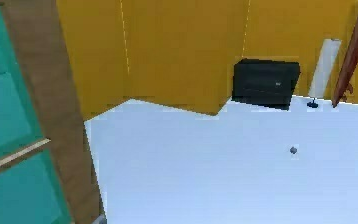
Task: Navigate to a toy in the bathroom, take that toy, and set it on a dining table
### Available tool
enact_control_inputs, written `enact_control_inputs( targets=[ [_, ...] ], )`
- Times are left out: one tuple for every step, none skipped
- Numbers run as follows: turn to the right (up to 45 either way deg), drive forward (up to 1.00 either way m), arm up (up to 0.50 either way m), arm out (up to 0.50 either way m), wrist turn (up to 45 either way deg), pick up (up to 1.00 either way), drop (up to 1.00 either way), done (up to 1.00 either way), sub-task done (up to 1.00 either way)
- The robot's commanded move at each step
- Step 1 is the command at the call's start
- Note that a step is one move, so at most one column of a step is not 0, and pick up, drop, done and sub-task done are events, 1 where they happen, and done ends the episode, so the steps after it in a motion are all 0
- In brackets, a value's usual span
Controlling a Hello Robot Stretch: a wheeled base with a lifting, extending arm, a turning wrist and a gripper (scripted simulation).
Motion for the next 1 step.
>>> enact_control_inputs(
  targets=[
    [45.0,0.00,0.00,0.00,0.0,0.00,0.00,0.00,0.00]
  ],
)
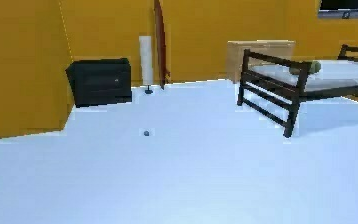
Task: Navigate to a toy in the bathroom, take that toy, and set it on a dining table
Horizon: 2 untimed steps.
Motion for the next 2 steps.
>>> enact_control_inputs(
  targets=[
    [45.0,0.00,0.00,0.00,0.0,0.00,0.00,0.00,0.00],
    [45.0,0.00,0.00,0.00,0.0,0.00,0.00,0.00,0.00]
  ],
)
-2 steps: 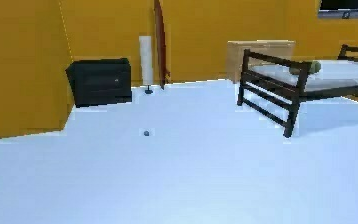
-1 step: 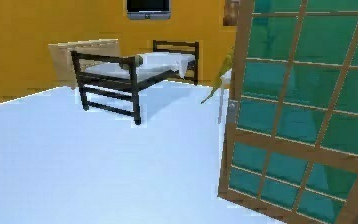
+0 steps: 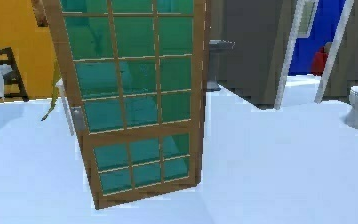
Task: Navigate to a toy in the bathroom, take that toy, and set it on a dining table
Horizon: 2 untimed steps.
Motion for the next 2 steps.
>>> enact_control_inputs(
  targets=[
    [0.0,0.25,0.00,0.00,0.0,0.00,0.00,0.00,0.00],
    [-45.0,0.00,0.00,0.00,0.0,0.00,0.00,0.00,0.00]
  ],
)
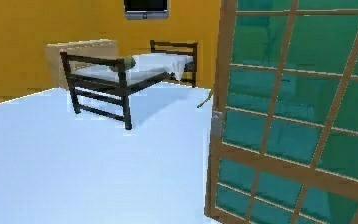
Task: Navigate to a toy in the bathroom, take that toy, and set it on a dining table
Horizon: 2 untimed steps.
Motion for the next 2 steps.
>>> enact_control_inputs(
  targets=[
    [-36.0,0.00,0.00,0.00,0.0,0.00,0.00,0.00,0.00],
    [0.0,0.10,0.00,0.00,0.0,0.00,0.00,0.00,0.00]
  ],
)
